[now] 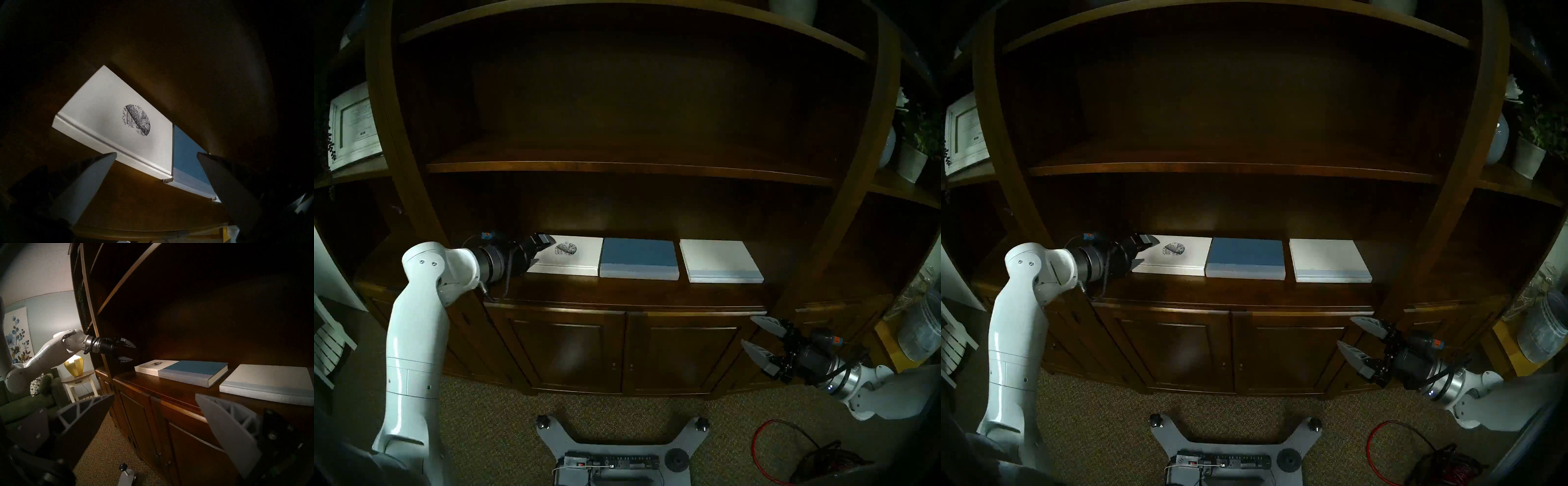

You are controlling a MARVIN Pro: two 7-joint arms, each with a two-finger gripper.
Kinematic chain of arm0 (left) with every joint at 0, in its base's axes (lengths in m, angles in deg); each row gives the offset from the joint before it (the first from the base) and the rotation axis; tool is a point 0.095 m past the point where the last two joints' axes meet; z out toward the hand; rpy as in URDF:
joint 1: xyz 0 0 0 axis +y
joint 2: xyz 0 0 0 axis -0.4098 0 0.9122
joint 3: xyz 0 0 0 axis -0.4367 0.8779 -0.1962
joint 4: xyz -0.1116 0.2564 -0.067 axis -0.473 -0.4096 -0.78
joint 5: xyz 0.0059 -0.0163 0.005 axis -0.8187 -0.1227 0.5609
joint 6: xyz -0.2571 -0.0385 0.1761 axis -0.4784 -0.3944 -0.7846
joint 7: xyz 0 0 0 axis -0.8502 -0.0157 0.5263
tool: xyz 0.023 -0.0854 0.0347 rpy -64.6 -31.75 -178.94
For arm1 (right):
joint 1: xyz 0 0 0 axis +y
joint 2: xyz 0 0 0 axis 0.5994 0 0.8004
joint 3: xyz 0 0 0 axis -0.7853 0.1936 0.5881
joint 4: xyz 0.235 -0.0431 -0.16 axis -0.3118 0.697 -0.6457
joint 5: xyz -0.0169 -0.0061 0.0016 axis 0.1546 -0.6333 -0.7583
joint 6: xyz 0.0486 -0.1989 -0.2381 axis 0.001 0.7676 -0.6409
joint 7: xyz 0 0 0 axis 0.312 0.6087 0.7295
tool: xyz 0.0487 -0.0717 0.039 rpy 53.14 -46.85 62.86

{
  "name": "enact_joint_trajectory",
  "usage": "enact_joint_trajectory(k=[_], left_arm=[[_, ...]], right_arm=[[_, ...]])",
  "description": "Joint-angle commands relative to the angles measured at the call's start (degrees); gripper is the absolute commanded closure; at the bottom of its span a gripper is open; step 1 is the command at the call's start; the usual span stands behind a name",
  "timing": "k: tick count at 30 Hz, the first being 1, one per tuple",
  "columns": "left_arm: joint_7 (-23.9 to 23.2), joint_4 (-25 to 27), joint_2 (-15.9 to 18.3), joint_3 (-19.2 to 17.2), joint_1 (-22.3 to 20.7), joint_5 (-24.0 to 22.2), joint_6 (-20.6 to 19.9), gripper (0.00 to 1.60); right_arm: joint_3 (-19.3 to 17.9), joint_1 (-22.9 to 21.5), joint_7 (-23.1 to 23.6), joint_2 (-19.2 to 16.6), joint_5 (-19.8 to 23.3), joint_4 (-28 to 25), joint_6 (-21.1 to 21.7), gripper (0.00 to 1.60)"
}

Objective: Close the books and align them horizontally on the shelf

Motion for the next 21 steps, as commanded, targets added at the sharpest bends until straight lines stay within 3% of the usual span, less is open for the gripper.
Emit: enact_joint_trajectory(k=[1,13,21], left_arm=[[-2.51,5.96,3.26,5.42,0.78,6.54,0.66,0.0],[-4.26,14.2,6.89,9.72,8.15,15.8,3.69,0.0],[-1.28,19.94,6.61,13.08,15.63,26.51,12.42,0.0]], right_arm=[[-0.74,-0.73,0.01,-0.33,0.05,-0.12,-0.29,0.0],[-0.74,-0.74,0.01,-0.33,0.05,-0.13,-0.31,0.0],[-0.77,-0.75,0.04,-0.36,0.07,-0.13,-0.4,0.0]])
